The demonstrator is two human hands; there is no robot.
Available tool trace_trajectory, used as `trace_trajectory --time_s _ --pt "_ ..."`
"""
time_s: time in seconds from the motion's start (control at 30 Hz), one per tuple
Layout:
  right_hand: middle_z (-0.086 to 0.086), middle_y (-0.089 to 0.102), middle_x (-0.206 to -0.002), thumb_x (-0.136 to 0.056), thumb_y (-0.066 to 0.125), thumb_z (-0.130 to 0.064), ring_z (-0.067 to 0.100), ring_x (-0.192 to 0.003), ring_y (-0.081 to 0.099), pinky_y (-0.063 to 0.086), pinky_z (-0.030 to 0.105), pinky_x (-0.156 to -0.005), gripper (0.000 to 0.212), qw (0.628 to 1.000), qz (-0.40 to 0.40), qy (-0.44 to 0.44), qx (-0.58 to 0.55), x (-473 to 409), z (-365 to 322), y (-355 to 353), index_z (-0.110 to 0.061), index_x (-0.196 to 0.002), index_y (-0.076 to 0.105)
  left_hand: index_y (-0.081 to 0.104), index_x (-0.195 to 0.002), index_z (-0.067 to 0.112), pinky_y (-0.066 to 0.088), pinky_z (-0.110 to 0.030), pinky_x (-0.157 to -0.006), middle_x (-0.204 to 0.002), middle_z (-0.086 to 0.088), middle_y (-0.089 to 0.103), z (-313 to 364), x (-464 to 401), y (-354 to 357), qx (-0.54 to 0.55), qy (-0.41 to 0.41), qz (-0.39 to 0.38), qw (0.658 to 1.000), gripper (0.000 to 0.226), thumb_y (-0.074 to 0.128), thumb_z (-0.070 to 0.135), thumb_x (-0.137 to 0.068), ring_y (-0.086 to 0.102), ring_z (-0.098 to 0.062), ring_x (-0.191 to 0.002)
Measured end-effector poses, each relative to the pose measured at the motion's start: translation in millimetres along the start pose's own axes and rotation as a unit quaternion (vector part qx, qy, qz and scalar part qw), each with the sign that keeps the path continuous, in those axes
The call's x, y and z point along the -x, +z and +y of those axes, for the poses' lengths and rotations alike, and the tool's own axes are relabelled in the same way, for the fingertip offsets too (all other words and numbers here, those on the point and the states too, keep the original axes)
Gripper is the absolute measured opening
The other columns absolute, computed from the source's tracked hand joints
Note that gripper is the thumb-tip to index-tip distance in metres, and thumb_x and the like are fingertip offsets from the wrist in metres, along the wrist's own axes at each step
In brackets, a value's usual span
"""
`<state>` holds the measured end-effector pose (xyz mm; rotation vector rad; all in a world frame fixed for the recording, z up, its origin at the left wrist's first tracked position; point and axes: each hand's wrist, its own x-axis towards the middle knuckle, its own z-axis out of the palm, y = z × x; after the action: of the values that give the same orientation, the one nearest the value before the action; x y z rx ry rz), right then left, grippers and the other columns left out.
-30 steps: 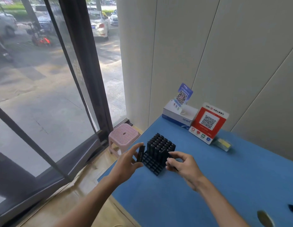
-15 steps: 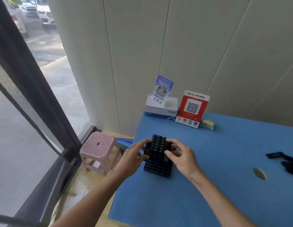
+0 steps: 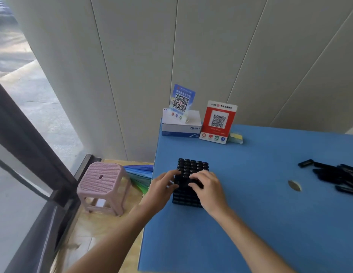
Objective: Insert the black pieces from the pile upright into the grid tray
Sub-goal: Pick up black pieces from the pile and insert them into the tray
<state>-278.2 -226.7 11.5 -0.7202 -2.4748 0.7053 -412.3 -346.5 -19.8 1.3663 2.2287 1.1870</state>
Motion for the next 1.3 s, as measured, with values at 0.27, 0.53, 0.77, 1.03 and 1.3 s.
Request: trace_trajectory --time_s 0.27,0.53,0.77,1.03,1.3 --pt "-0.006 0.057 -0.083 -0.07 0.08 -0.01 0.015 -0.079 0.054 0.046 0.026 -0.049 0.024 0.994 0.02 -0.054 0.097 0.3 -2.6 6.8 -0.016 -0.092 0.07 0.053 -0.12 0.021 0.05 -0.014 -0.071 -0.1 0.007 0.054 -5.4 1.1 5.9 0.008 0.03 0.022 0.999 0.036 0.062 0.008 -0.088 0.059 -0.007 -0.081" --pt "-0.004 0.058 -0.077 -0.063 0.084 -0.005 0.018 -0.071 0.057 0.047 0.026 -0.043 0.029 0.988 0.026 -0.089 0.124 0.5 -3.5 4.0 -0.014 -0.088 0.073 0.052 -0.115 0.021 0.051 -0.02 -0.076 -0.102 -0.001 0.058 -7.7 -0.1 13.4 0.01 0.073 0.046 0.996 0.037 0.063 0.002 -0.085 0.058 -0.008 -0.083" --pt "-0.003 0.057 -0.076 -0.065 0.082 -0.004 0.018 -0.07 0.055 0.046 0.027 -0.039 0.027 0.985 0.027 -0.096 0.141 0.4 -2.0 4.0 -0.014 -0.088 0.072 0.054 -0.115 0.02 0.051 -0.019 -0.074 -0.099 0.0 0.057 -9.7 -1.4 15.2 0.006 0.091 0.057 0.994 0.038 0.065 0.002 -0.083 0.058 -0.007 -0.08" --pt "-0.003 0.06 -0.079 -0.062 0.082 -0.002 0.019 -0.072 0.056 0.049 0.027 -0.048 0.027 0.976 0.038 -0.129 0.172 -0.3 -1.1 8.9 -0.013 -0.083 0.068 0.059 -0.111 0.016 0.05 -0.013 -0.074 -0.095 -0.003 0.06 -7.4 -1.2 12.3 0.011 0.105 0.059 0.993 0.034 0.066 0.0 -0.082 0.061 -0.01 -0.08" --pt "-0.003 0.056 -0.077 -0.06 0.082 0.0 0.018 -0.071 0.054 0.046 0.026 -0.045 0.028 0.977 0.03 -0.124 0.172 -1.0 -2.4 13.4 -0.014 -0.08 0.069 0.06 -0.11 0.015 0.05 -0.014 -0.075 -0.098 -0.002 0.06 -9.0 -0.6 11.6 0.013 0.102 0.055 0.993 0.029 0.064 0.003 -0.084 0.061 -0.009 -0.081"
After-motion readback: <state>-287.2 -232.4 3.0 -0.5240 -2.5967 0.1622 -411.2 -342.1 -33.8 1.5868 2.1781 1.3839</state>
